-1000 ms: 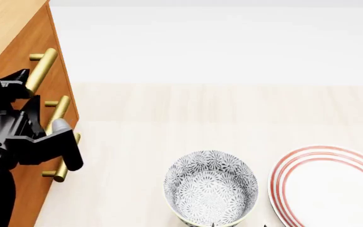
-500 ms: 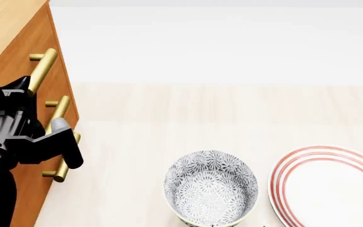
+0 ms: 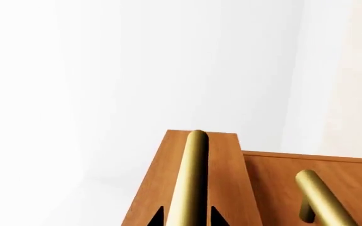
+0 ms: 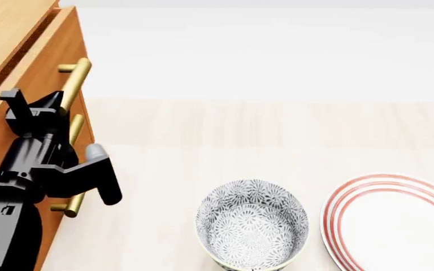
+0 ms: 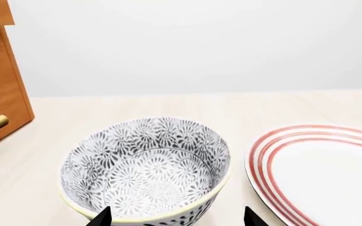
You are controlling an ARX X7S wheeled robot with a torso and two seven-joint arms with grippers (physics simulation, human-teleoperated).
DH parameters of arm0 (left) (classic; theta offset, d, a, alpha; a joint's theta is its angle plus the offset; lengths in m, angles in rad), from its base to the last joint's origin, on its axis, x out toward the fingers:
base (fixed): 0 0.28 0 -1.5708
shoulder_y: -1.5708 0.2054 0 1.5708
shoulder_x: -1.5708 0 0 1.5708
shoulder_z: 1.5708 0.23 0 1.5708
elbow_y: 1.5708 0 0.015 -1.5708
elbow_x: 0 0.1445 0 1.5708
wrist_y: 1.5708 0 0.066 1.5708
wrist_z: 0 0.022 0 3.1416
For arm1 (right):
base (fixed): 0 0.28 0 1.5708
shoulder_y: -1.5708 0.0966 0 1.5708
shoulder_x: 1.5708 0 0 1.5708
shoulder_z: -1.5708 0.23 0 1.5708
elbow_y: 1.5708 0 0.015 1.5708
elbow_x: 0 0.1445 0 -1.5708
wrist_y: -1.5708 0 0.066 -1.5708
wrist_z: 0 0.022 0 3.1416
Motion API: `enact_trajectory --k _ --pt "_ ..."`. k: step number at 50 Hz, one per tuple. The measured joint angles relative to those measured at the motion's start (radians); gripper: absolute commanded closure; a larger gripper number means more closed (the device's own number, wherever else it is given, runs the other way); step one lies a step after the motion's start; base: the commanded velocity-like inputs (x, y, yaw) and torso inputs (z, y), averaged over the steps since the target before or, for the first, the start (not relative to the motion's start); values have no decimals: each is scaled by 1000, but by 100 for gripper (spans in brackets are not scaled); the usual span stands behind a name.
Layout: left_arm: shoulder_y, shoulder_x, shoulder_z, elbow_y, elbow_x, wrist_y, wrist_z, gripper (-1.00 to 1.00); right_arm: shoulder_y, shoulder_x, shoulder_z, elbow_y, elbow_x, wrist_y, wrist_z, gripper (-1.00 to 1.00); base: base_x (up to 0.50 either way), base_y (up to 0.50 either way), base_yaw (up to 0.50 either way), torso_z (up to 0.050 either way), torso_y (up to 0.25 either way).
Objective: Open the top drawer of the cabinet.
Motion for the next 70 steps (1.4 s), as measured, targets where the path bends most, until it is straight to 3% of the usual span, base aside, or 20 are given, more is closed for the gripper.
enact_trajectory --k 54,55,70 --pt "-17 110 85 89 -45 4 71 100 3 18 -19 -11 -4 -10 19 -100 -5 0 -1 0 3" --pt "-17 111 85 90 -47 4 71 -100 3 18 -19 -11 -3 -10 19 -100 0 0 0 0 10" --pt "10 160 70 240 -83 11 56 -100 6 19 -26 -2 1 -10 19 -100 0 0 0 0 0"
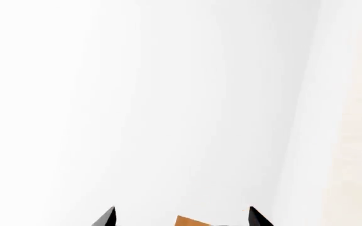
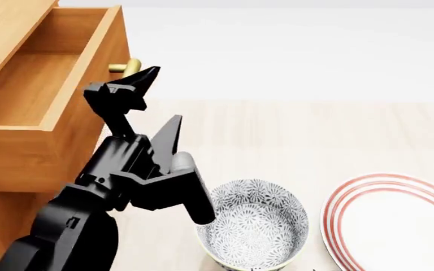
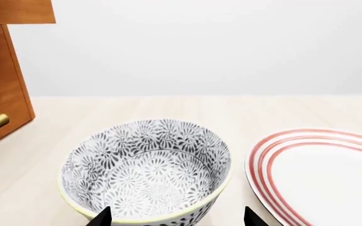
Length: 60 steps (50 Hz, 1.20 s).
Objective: Open the top drawer of the cabinet.
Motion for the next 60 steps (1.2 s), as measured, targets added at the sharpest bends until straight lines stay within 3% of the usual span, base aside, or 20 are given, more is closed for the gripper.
enact_trajectory --k 17,36,47,60 --pt "78 97 -79 333 -143 -123 92 -100 2 3 -7 5 2 -3 2 -100 0 0 0 0 0" --pt "-7 137 -136 653 -352 -408 86 -100 9 5 -9 11 8 2 10 -100 0 0 0 0 0" --pt "-50 118 -195 663 -435 -450 62 -100 11 7 -13 8 11 11 15 -100 0 0 0 0 0" --pt "-112 85 -278 494 -506 -383 21 -100 12 9 -19 14 14 12 16 -100 0 0 0 0 0"
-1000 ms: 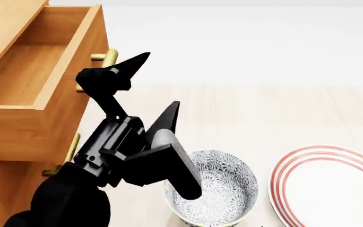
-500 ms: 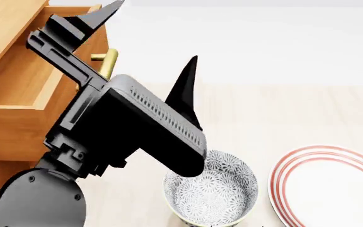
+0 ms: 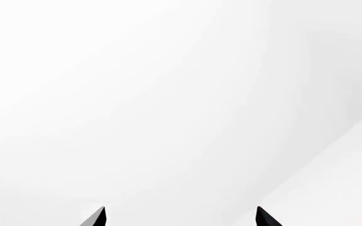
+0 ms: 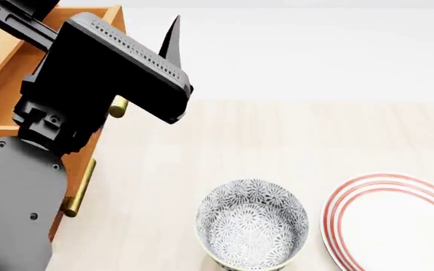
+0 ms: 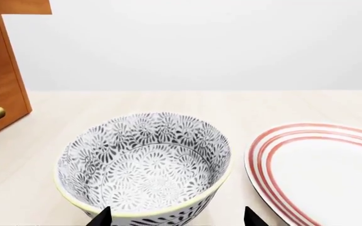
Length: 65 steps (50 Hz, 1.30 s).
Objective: Open the top drawer of the cabinet.
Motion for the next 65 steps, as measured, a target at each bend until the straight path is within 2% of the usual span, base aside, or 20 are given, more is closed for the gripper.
enact_trajectory --k 44,56,65 --pt "-132 21 -189 -483 -199 97 -110 -100 4 9 -12 -5 8 5 11 -100 0 0 0 0 0" --pt "-158 41 -234 -504 -266 43 -147 -100 5 11 -14 -5 10 5 16 -100 0 0 0 0 0" --pt "-190 58 -298 -506 -390 -35 -229 -100 3 14 -17 -8 11 6 18 -100 0 0 0 0 0"
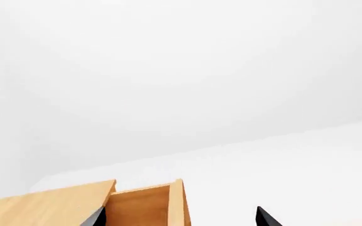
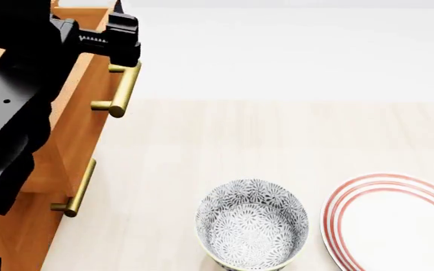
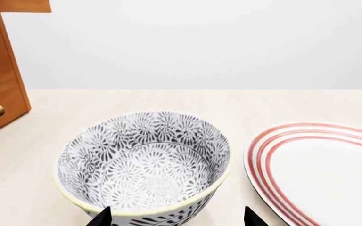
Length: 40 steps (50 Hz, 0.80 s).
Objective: Open the top drawer of the cabinet.
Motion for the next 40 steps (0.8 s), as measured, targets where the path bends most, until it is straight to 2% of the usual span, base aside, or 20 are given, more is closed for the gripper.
enact_trajectory --k 12,40 --pt "-45 4 -61 -36 -175 -55 -137 -100 0 1 -5 5 0 -3 0 -100 0 0 0 0 0" --pt "-121 4 -169 -136 -482 -103 -368 -100 -1 6 -14 6 5 -5 2 -100 0 0 0 0 0"
